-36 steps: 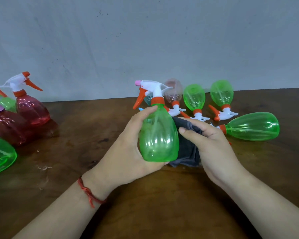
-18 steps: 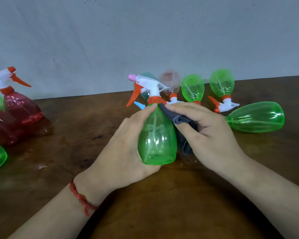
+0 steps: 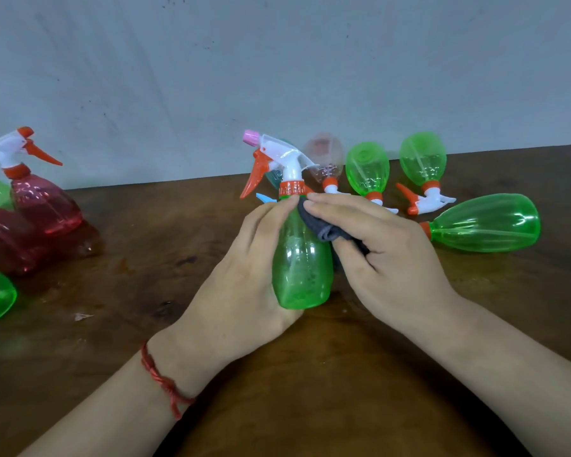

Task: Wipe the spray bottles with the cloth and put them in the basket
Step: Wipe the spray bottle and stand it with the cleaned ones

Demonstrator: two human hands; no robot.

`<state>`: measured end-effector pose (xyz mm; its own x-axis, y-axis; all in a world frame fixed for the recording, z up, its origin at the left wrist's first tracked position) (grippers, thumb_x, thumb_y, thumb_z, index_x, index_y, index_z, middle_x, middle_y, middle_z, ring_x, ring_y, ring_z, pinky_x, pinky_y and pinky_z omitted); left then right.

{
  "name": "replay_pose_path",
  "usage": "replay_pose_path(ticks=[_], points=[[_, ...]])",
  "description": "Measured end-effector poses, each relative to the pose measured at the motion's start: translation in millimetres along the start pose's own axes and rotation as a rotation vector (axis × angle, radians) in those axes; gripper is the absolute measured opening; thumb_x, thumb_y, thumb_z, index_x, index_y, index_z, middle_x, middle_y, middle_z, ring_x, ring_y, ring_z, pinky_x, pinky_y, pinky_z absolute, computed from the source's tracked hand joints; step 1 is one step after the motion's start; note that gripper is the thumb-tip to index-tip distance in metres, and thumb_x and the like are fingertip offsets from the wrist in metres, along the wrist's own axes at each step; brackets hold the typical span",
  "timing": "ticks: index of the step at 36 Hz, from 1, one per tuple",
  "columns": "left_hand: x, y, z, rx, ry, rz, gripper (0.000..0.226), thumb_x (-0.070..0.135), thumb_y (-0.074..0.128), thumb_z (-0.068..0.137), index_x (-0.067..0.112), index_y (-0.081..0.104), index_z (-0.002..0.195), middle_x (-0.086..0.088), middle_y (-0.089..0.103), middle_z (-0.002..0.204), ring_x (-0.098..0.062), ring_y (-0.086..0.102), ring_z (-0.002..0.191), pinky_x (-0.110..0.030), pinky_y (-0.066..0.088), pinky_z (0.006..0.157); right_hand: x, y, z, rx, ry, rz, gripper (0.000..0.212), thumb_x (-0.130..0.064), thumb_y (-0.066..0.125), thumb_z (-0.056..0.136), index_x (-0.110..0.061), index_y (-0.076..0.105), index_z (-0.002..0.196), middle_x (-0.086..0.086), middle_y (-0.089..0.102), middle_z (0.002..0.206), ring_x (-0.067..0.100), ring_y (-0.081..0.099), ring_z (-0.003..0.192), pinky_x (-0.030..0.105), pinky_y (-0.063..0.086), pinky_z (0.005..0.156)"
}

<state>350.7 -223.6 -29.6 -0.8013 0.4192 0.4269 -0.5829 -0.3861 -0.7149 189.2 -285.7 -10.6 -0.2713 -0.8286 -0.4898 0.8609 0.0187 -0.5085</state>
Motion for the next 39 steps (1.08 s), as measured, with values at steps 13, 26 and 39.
replay_pose_path(ticks=[13, 26, 39], points=[[-24.7, -6.1, -5.0, 0.09, -0.333, -0.323, 0.116, 0.014, 0.101, 0.069, 0.039, 0.031, 0.157, 0.017, 0.064, 0.134, -0.006, 0.068, 0.121, -0.018, 0.053, 0.099, -19.7, 8.3, -9.2, -0.205, -0.255, -0.133, 0.048, 0.007, 0.057, 0.092, -0.013, 0.073, 0.132, -0.006, 0.067, 0.141, 0.02, 0.063, 0.125, 0.033, 0.05, 0.107], [-25.6, -4.5, -4.5, 0.118, -0.298, -0.326, 0.116, 0.021, 0.101, 0.07, 0.032, 0.03, 0.161, 0.007, 0.058, 0.147, -0.016, 0.064, 0.132, -0.032, 0.054, 0.108, -18.1, 12.1, -6.9, -0.21, -0.273, -0.186, 0.049, 0.008, 0.057, 0.095, -0.012, 0.068, 0.139, -0.004, 0.061, 0.148, 0.021, 0.061, 0.129, 0.028, 0.044, 0.115], [-1.5, 5.5, -0.3, 0.047, -0.107, -0.23, 0.115, 0.014, 0.1, 0.073, 0.01, 0.03, 0.164, -0.004, 0.047, 0.159, -0.023, 0.053, 0.146, -0.042, 0.047, 0.118, -6.1, -0.3, 7.2, -0.024, 0.053, 0.044, 0.052, 0.011, 0.057, 0.097, -0.018, 0.07, 0.137, -0.009, 0.064, 0.135, 0.004, 0.058, 0.128, 0.021, 0.046, 0.109]])
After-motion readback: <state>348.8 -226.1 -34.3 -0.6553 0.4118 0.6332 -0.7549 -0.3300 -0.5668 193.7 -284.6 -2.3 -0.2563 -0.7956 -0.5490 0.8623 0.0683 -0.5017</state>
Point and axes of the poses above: each hand's wrist, its own z-axis towards the middle knuckle, its own y-axis out of the palm, x = y × z, the point moved 6 cm from there along z, towards the middle knuckle
